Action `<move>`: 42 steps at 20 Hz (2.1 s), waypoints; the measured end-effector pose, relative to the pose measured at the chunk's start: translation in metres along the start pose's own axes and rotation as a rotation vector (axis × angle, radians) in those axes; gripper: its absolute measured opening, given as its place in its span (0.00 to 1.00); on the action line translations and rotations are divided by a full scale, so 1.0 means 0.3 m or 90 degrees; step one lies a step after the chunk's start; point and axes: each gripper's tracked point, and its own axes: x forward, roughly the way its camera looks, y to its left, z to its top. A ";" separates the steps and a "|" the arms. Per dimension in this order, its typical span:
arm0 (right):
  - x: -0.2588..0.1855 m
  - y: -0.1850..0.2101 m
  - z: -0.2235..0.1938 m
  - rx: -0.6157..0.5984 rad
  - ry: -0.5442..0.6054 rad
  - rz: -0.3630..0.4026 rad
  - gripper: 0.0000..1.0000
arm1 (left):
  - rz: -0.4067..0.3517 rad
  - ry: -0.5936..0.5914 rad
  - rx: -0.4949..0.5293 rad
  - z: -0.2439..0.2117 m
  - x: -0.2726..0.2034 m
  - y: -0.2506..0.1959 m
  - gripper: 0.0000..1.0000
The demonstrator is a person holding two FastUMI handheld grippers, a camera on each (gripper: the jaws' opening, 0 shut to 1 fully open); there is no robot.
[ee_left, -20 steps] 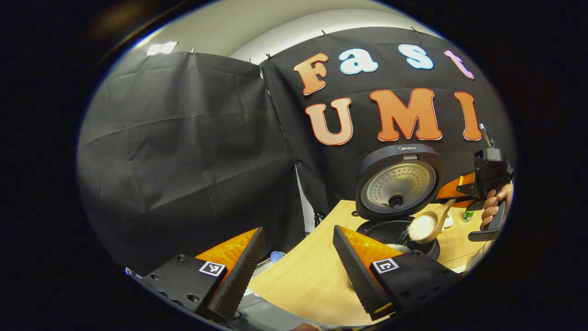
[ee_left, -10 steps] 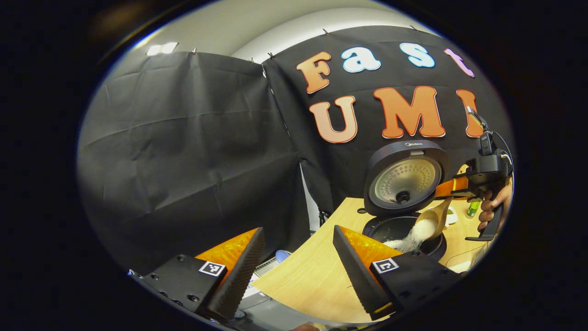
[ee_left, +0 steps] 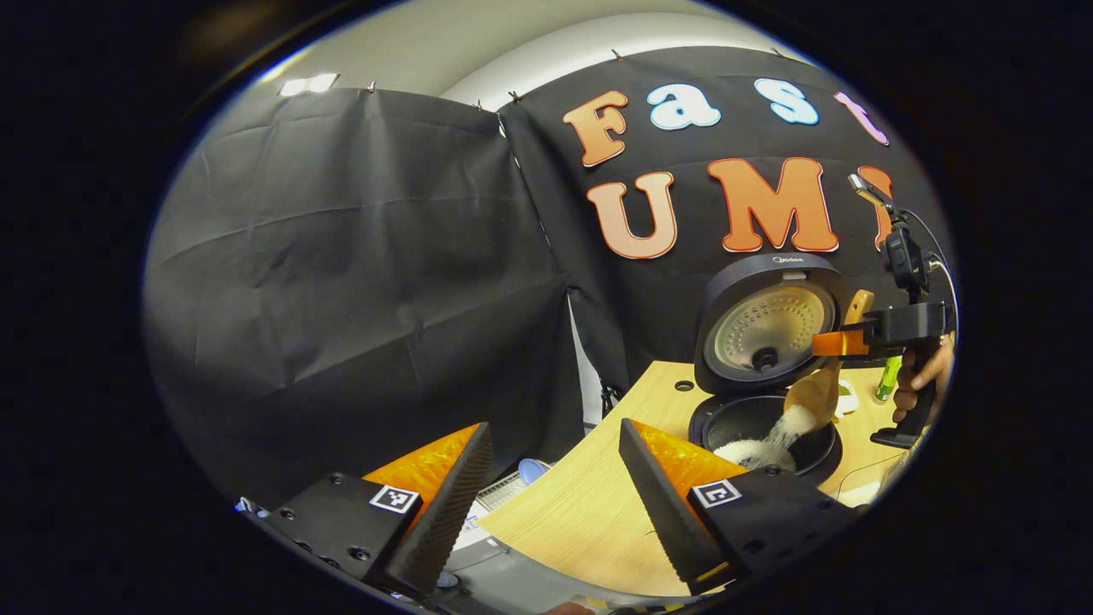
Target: Close the left gripper, press the button to open the rice cooker; take a wooden spoon from the chopstick holder with the right hand, scoop a spoonful of rice and pour it into the rice cooker, then put the wooden spoon back into the chopstick holder.
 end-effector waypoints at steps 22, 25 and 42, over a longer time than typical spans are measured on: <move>-0.209 0.113 0.131 -0.183 -0.109 0.153 0.12 | -0.011 -0.011 -0.007 0.036 0.032 -0.073 1.00; -0.271 -0.028 0.196 -0.078 -0.113 0.132 0.13 | -0.037 -0.016 -0.017 0.063 0.020 -0.168 0.93; -0.652 -0.928 -0.076 0.153 -0.065 -0.195 0.14 | -0.187 -0.013 0.033 0.121 -0.054 -0.597 0.93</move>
